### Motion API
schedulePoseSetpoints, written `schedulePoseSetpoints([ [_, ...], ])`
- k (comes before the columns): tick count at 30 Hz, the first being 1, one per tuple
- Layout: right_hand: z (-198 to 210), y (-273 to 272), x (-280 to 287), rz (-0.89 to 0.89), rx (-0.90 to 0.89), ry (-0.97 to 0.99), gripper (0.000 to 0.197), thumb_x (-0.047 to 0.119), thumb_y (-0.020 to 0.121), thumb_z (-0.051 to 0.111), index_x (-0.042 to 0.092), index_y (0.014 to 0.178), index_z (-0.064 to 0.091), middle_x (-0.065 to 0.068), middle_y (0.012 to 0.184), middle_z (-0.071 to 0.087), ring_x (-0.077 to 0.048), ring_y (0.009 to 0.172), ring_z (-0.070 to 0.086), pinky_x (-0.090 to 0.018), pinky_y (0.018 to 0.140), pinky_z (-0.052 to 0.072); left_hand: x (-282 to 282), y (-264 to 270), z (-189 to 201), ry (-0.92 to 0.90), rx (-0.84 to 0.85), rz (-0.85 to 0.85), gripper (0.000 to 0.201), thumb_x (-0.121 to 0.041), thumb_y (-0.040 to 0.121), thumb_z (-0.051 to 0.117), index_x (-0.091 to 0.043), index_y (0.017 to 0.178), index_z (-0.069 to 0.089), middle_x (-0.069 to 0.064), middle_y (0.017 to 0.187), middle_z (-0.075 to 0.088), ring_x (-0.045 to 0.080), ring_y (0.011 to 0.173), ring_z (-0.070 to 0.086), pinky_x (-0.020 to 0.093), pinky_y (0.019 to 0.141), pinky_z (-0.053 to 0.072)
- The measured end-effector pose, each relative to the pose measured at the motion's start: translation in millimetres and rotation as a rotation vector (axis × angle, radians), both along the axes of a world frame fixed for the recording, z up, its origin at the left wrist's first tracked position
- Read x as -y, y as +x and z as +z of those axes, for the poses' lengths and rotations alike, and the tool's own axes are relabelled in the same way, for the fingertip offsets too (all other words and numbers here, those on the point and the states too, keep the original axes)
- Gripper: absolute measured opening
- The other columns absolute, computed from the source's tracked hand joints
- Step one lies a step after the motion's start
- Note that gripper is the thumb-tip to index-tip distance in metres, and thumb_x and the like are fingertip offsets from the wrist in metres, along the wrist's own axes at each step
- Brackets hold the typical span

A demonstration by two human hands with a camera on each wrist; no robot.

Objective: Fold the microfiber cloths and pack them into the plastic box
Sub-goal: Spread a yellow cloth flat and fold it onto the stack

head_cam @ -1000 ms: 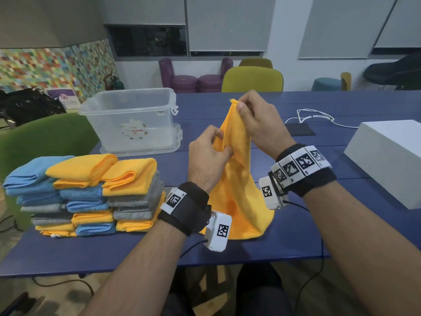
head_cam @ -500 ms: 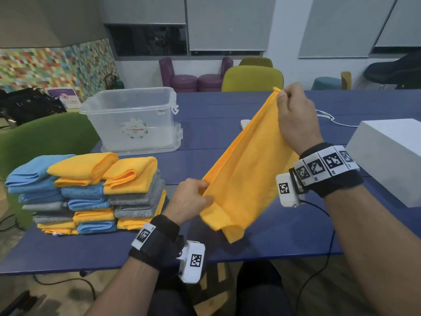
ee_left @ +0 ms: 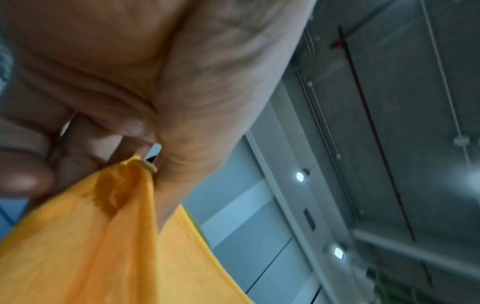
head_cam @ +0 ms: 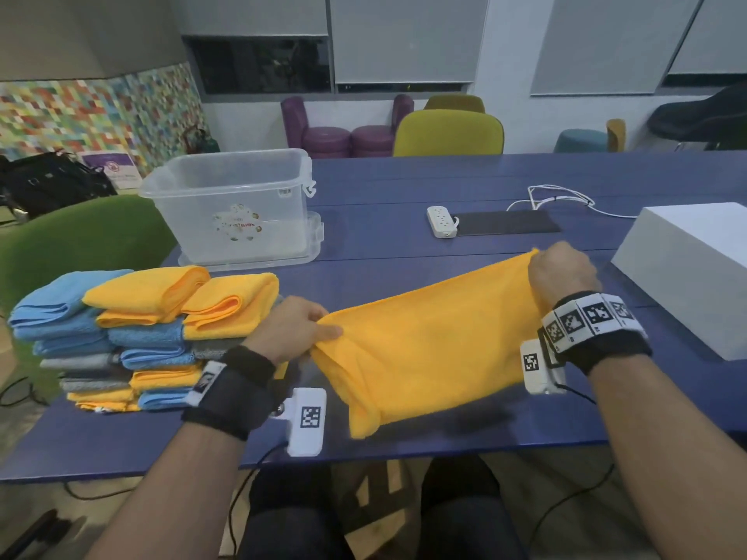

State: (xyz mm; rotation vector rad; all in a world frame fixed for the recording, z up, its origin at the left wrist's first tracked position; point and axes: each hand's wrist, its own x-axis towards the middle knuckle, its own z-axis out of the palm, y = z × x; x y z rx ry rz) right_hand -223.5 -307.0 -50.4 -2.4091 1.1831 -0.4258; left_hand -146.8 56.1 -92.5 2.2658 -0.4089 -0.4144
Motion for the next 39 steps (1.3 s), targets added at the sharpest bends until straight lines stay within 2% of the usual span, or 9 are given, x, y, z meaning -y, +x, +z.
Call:
schedulePoseSetpoints([
  [3, -34.7, 0.3, 5.5, -0.014, -0.112, 0.092, 0.039, 0.026, 0.106, 0.045, -0.007, 0.119, 0.061, -0.027, 0.121, 0.063, -0.043, 0.104, 0.061, -0.043, 0.078, 0.045, 25.8, 11.3, -23.7, 0.14, 0.077, 0.107, 0.013, -0.025, 0.088, 0.077, -0.016, 0.095, 0.071, 0.014, 0.102, 0.075, 0.03, 0.086, 0.073, 0.043, 0.081, 0.062],
  [7, -81.8, -12.9, 10.3, -0.01, -0.105, 0.274, 0.042, 0.031, 0.104, 0.045, -0.002, 0.128, 0.051, -0.026, 0.127, 0.058, -0.043, 0.113, 0.058, -0.041, 0.081, 0.043, 56.0, -3.5, -48.1, 0.331, 0.158, 0.136, 0.045, -0.036, 0.095, 0.066, -0.013, 0.133, 0.054, 0.011, 0.135, 0.058, 0.036, 0.124, 0.057, 0.042, 0.1, 0.048],
  [10, -99.0, -30.8, 12.7, 0.016, -0.07, 0.308, 0.05, 0.043, 0.102, 0.049, 0.005, 0.133, 0.046, -0.024, 0.132, 0.055, -0.043, 0.118, 0.055, -0.042, 0.086, 0.043, 62.5, -41.6, -56.8, 0.332, 0.262, 0.185, 0.057, -0.048, 0.095, 0.065, -0.014, 0.136, 0.046, 0.008, 0.133, 0.048, 0.034, 0.122, 0.056, 0.046, 0.097, 0.048],
  [14, -111.3, -58.7, 16.8, 0.061, -0.097, 0.286, 0.059, 0.043, 0.097, 0.058, 0.013, 0.145, 0.042, -0.019, 0.141, 0.054, -0.041, 0.127, 0.052, -0.045, 0.098, 0.043, 63.2, -100.1, -65.8, 0.361, 0.277, 0.183, 0.083, -0.066, 0.076, 0.076, -0.019, 0.133, 0.038, 0.0, 0.122, 0.039, 0.024, 0.114, 0.053, 0.037, 0.087, 0.052],
  [20, -125.6, -103.9, 17.4, 0.077, -0.141, 0.275, 0.062, 0.039, 0.095, 0.06, 0.021, 0.149, 0.036, -0.018, 0.134, 0.056, -0.04, 0.122, 0.053, -0.046, 0.092, 0.043, 53.9, -130.0, -77.9, 0.384, 0.234, 0.185, 0.052, -0.056, 0.093, 0.065, -0.022, 0.126, 0.046, -0.003, 0.123, 0.046, 0.016, 0.112, 0.054, 0.029, 0.085, 0.046],
  [26, -141.4, -133.0, 11.6, 0.114, -0.061, 0.258, 0.055, 0.016, 0.092, 0.063, 0.023, 0.144, 0.045, -0.01, 0.094, 0.06, -0.03, 0.09, 0.05, -0.039, 0.078, 0.04, 42.5, -134.5, -85.9, 0.382, 0.304, 0.26, 0.031, -0.043, 0.105, 0.05, -0.02, 0.125, 0.055, -0.003, 0.119, 0.041, 0.012, 0.102, 0.052, 0.021, 0.076, 0.038],
  [30, -142.5, -131.6, 11.9, 0.107, -0.035, 0.249, 0.053, 0.014, 0.092, 0.063, 0.024, 0.142, 0.048, -0.013, 0.098, 0.061, -0.03, 0.089, 0.05, -0.038, 0.077, 0.039, 40.3, -133.8, -86.0, 0.392, 0.368, 0.301, 0.024, -0.032, 0.107, 0.044, -0.019, 0.125, 0.054, -0.002, 0.122, 0.04, 0.013, 0.097, 0.057, 0.023, 0.072, 0.041],
  [35, -144.6, -128.3, 12.3, 0.09, -0.044, 0.25, 0.051, 0.017, 0.094, 0.061, 0.025, 0.142, 0.045, -0.013, 0.101, 0.061, -0.029, 0.088, 0.052, -0.038, 0.075, 0.039, 33.2, -135.2, -86.8, 0.315, 0.384, 0.19, 0.04, -0.045, 0.098, 0.064, -0.027, 0.125, 0.041, -0.006, 0.123, 0.035, 0.009, 0.097, 0.058, 0.018, 0.072, 0.037],
  [39, -148.0, -127.2, 13.9, 0.089, -0.055, 0.244, 0.052, 0.02, 0.093, 0.061, 0.027, 0.142, 0.045, -0.014, 0.102, 0.063, -0.031, 0.091, 0.054, -0.04, 0.075, 0.042, 36.1, -134.0, -90.6, 0.361, 0.423, 0.231, 0.022, -0.022, 0.103, 0.055, -0.022, 0.123, 0.048, -0.003, 0.121, 0.04, 0.013, 0.094, 0.058, 0.021, 0.069, 0.036],
])
